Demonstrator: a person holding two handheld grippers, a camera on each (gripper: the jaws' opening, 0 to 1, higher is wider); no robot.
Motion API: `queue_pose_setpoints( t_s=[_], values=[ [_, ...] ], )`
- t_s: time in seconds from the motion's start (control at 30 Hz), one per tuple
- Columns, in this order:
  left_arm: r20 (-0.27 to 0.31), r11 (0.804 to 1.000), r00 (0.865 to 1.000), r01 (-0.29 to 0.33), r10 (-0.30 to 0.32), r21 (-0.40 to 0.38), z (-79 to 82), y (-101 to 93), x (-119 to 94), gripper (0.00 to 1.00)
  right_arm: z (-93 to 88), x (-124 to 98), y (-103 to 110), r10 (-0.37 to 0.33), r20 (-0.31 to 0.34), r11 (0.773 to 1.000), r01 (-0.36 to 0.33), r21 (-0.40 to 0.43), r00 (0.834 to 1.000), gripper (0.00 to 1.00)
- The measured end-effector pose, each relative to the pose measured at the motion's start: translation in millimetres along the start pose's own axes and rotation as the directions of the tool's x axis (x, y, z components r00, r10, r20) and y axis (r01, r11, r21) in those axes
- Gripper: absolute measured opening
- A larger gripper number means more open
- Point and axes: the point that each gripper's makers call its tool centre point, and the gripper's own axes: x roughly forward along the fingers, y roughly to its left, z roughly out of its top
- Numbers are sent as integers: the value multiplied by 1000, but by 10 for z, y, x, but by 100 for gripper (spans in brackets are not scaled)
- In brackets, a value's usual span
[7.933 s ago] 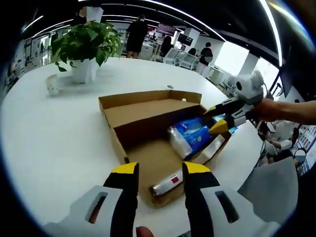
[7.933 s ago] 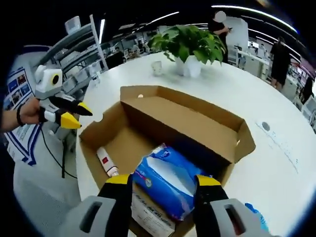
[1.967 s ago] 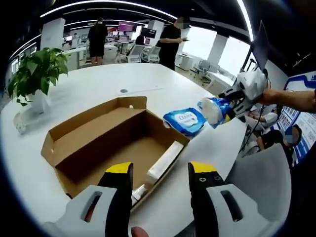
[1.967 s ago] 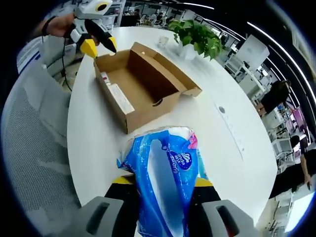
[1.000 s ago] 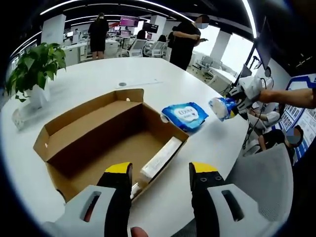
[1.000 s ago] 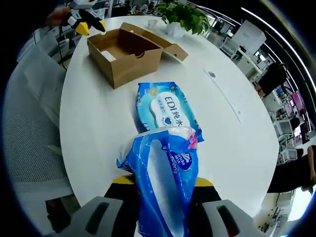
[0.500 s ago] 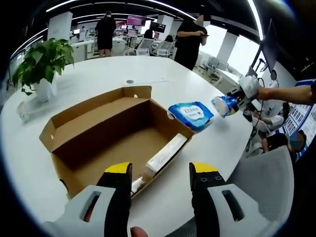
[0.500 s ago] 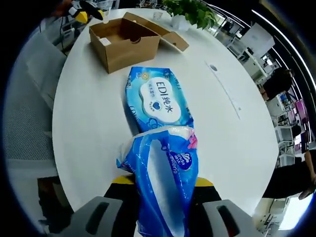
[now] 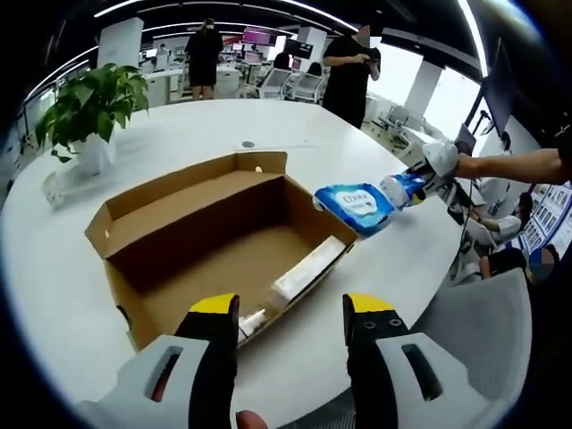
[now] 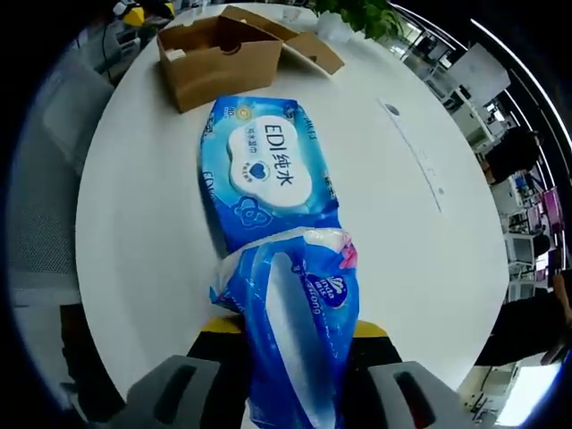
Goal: Operate the shoe box by opening the lid, removing the specified soft item, and placing it in the target area until the item is outside and the box remains undamaged.
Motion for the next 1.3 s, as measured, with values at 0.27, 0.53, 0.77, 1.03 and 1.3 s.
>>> queue_pose_setpoints(
  t_s=[0.27,0.53,0.77,1.03,1.3],
  values=[
    [-12,1000,1000,-20,20,-20,-84,16,-49,48,-75,238,-98,23,-30,999,-24,-35,999,37],
    [-23,999,999,-25,24,-24,-104,-4,-57,48,-92,344,-67,32,-56,994,-38,-99,998,40],
    [-25,1000,999,-21,21,-18,-91,-13,-51,48,-114,369,-35,41,-68,990,-49,-132,997,44],
    [-22,1000,1000,-6,6,-10,-93,-36,-46,48,-131,274,-1,31,-73,986,-42,-164,997,49],
    [-22,1000,999,23,-23,9,-94,-71,-41,49,-147,110,9,9,-67,986,-20,-165,998,47]
  ],
)
